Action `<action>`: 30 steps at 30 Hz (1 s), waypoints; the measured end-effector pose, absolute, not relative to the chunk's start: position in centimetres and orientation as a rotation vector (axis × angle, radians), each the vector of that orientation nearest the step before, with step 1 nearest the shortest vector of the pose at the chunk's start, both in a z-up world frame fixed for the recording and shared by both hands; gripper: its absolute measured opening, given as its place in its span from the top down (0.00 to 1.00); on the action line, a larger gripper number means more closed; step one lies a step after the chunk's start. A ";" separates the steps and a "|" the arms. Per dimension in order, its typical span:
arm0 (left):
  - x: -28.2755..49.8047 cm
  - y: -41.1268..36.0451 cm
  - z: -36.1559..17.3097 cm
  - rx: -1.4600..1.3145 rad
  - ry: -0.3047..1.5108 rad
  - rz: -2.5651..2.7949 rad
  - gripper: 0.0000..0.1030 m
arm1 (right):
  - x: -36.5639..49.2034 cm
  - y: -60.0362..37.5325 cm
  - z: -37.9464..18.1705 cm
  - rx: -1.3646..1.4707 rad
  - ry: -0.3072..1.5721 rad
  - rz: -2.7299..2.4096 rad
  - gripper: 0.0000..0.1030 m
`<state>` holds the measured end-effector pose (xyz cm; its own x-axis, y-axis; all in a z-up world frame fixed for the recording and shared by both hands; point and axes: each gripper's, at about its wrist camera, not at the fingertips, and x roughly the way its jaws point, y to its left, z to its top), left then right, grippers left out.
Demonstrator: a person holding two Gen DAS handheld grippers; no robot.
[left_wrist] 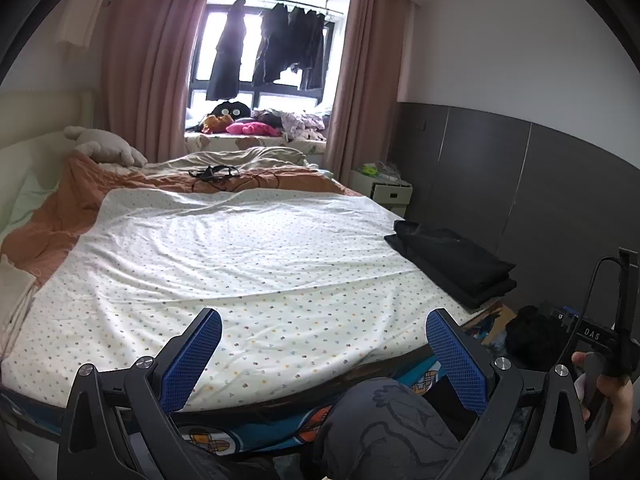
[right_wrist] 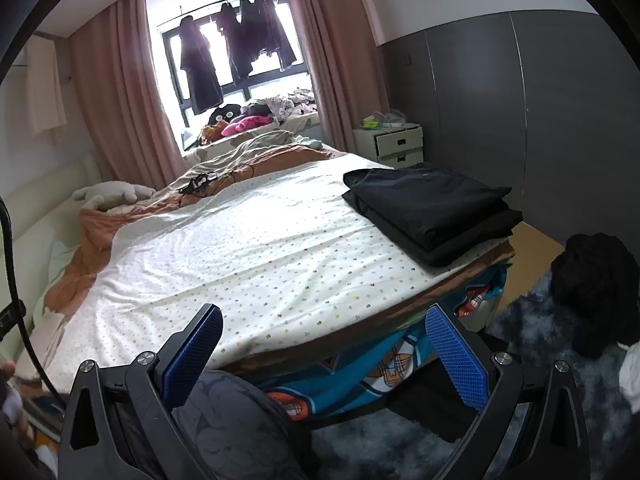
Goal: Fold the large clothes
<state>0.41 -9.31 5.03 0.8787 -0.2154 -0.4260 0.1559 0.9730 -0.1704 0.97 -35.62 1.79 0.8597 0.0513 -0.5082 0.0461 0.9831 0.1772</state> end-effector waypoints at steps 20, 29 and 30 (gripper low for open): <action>-0.7 -9.3 5.5 -0.130 0.440 -0.186 0.01 | 0.1 -35.8 2.5 0.189 0.504 -0.016 0.01; -1.6 -9.4 6.2 -0.128 0.422 -0.164 0.01 | 0.1 -35.5 2.5 0.202 0.494 -0.010 0.01; -1.6 -9.4 6.2 -0.128 0.422 -0.161 0.01 | 0.1 -35.2 2.5 0.198 0.493 -0.008 0.01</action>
